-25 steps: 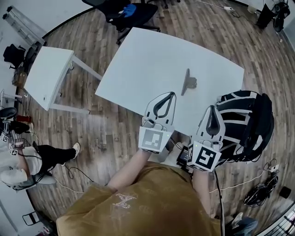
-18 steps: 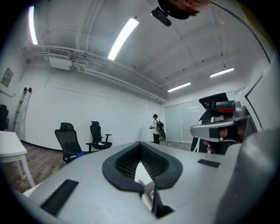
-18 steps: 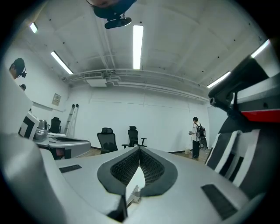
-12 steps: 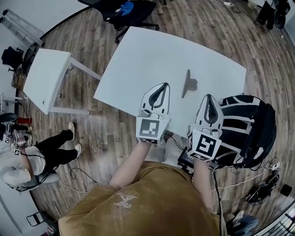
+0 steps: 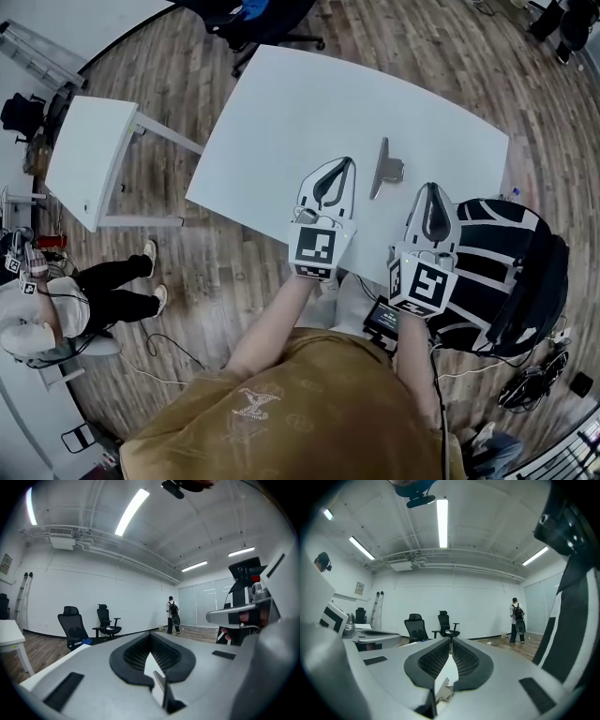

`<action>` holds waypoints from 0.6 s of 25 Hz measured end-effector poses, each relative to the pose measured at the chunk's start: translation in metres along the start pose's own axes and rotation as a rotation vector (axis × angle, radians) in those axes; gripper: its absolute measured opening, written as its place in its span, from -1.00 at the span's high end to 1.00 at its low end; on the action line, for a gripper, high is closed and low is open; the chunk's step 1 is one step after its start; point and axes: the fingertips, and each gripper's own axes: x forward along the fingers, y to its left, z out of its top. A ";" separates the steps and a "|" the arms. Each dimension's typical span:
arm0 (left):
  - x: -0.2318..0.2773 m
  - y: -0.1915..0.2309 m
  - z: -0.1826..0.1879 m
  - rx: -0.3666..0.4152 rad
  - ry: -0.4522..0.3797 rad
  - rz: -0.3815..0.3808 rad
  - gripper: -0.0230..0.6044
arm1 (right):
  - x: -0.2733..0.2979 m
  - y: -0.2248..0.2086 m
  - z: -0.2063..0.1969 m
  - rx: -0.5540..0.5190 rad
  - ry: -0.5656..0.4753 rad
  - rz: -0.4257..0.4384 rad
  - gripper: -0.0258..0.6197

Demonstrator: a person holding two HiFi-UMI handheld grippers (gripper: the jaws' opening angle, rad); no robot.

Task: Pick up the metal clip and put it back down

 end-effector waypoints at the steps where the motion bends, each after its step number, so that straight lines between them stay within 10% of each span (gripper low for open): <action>1: 0.004 0.001 -0.002 0.000 0.003 0.001 0.91 | 0.004 -0.002 -0.004 0.007 0.010 0.000 0.90; 15: 0.042 -0.011 -0.030 -0.009 0.049 -0.038 0.91 | 0.031 -0.012 -0.038 0.030 0.098 -0.014 0.90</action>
